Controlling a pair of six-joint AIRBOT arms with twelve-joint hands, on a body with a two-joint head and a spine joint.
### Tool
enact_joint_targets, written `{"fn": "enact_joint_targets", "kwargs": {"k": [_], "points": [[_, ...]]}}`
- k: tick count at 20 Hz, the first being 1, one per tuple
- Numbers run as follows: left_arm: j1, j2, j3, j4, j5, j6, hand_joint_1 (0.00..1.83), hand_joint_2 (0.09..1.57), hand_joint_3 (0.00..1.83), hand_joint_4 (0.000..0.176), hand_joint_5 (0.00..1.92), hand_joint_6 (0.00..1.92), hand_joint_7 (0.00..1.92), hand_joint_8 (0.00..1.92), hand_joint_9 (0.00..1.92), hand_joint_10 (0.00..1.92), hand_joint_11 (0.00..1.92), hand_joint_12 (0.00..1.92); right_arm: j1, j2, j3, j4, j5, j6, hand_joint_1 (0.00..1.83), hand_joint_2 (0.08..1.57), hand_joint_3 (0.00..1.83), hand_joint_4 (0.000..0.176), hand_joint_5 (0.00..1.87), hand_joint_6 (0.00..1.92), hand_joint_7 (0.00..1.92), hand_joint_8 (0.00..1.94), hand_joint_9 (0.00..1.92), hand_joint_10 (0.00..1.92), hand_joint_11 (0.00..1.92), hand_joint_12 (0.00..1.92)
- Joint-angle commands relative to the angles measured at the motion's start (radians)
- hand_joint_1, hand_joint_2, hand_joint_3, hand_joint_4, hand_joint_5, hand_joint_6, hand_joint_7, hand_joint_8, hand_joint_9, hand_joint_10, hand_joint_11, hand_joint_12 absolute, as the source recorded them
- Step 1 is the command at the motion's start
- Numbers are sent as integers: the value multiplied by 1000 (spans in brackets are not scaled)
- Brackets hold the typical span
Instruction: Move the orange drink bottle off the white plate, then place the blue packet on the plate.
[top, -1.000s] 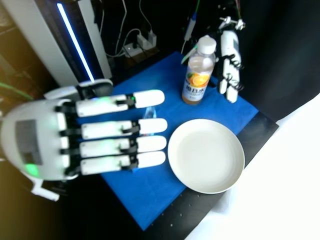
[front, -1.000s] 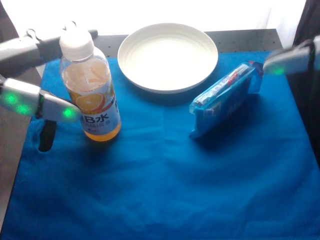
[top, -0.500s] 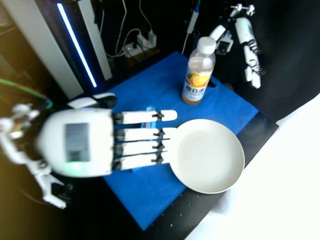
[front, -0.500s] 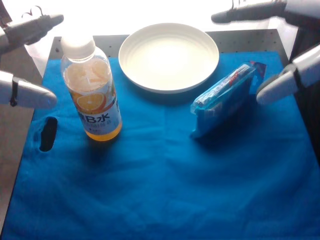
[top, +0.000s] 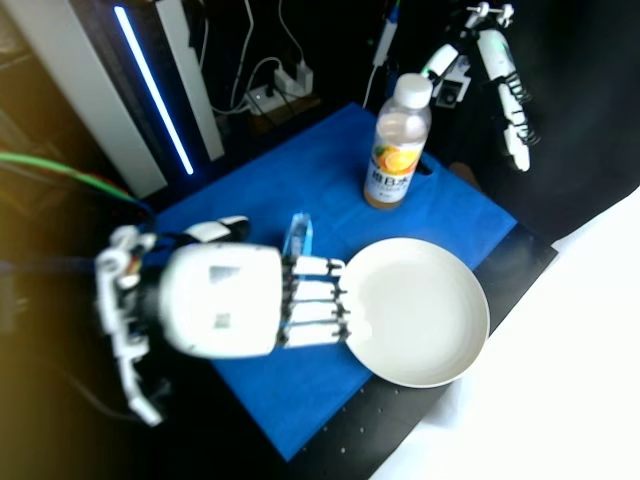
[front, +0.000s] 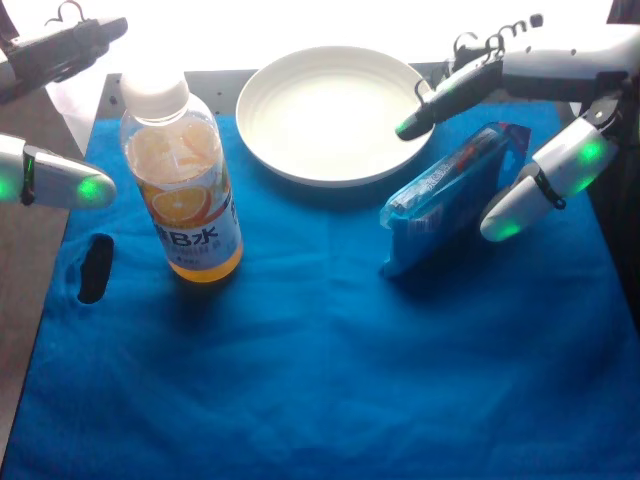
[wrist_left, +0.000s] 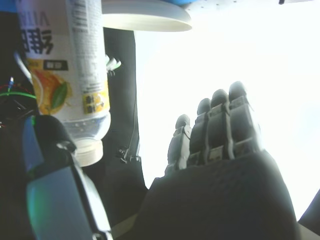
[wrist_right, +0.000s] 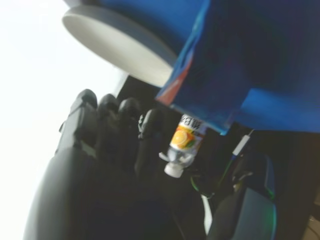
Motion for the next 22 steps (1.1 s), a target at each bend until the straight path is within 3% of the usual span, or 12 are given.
{"fn": "enact_joint_targets", "kwargs": {"k": [1, 3, 7, 11, 14, 15, 17, 18, 19, 20, 21, 22], "points": [[-6, 9, 2, -49, -109, -5, 755, 676, 0, 157, 0, 0, 3, 0, 0, 0, 0, 0, 21, -3, 9, 42, 35, 16, 706, 641, 0, 91, 568, 0, 515, 0, 451, 1, 59, 880], [-6, 9, 2, -52, -112, -5, 756, 647, 0, 147, 0, 0, 13, 5, 4, 2, 0, 0, 22, -11, 13, 25, 31, 21, 717, 652, 0, 52, 578, 0, 518, 0, 413, 0, 32, 795], [-6, 9, 1, -56, -116, -3, 792, 642, 0, 153, 0, 0, 27, 7, 13, 4, 0, 0, 23, -32, 18, -10, 21, 27, 767, 667, 1, 43, 610, 4, 550, 4, 437, 5, 0, 802], [-6, 9, 0, -59, -121, -3, 811, 639, 0, 167, 0, 0, 37, 7, 23, 5, 0, 0, 31, -60, 37, -66, 16, 65, 932, 686, 0, 0, 651, 0, 451, 0, 430, 2, 102, 724], [-6, 9, -1, -59, -124, -3, 815, 651, 0, 158, 0, 0, 37, 4, 27, 6, 0, 0, 32, -65, 37, -67, 16, 65, 990, 761, 1, 0, 692, 1, 708, 11, 646, 52, 155, 1106], [-6, 9, -1, -59, -124, -3, 806, 665, 6, 134, 0, 0, 33, 2, 30, 6, 0, 0, 32, -65, 37, -67, 16, 65, 1041, 802, 2, 0, 731, 3, 793, 15, 729, 67, 140, 1158], [-6, 8, -1, -61, -125, -3, 820, 676, 9, 143, 0, 0, 22, 0, 10, 0, 0, 0, 32, -68, 38, -66, 15, 65, 1105, 913, 9, 0, 851, 15, 915, 29, 878, 147, 246, 1444], [-6, 8, -1, -62, -126, -3, 816, 681, 10, 134, 0, 0, 22, 0, 13, 2, 0, 0, 32, -71, 40, -66, 15, 65, 1150, 1023, 8, 0, 1061, 594, 1004, 100, 754, 794, 369, 1671], [-6, 7, -1, -62, -126, -3, 817, 684, 10, 132, 0, 0, 15, 0, 8, 0, 0, 0, 33, -75, 44, -66, 15, 65, 1159, 1065, 4, 0, 1056, 791, 934, 455, 653, 1255, 449, 1827], [-6, 7, -1, -62, -126, -3, 824, 665, 0, 167, 0, 0, 19, 2, 9, 1, 0, 0, 33, -80, 50, -64, 15, 65, 1177, 1066, 2, 0, 1079, 789, 838, 1041, 622, 1609, 527, 1902], [-5, 7, -1, -63, -126, -3, 823, 667, 1, 171, 0, 0, 3, 0, 1, 0, 0, 0, 34, -85, 56, -59, 15, 65, 1229, 1144, 2, 0, 1038, 680, 806, 1408, 560, 1702, 494, 1917], [-5, 6, -1, -64, -127, -3, 819, 658, 0, 174, 0, 0, 7, 3, 5, 2, 0, 0, 34, -87, 61, -54, 14, 65, 1240, 1154, 0, 0, 1043, 666, 806, 1451, 563, 1628, 458, 1920]]}}
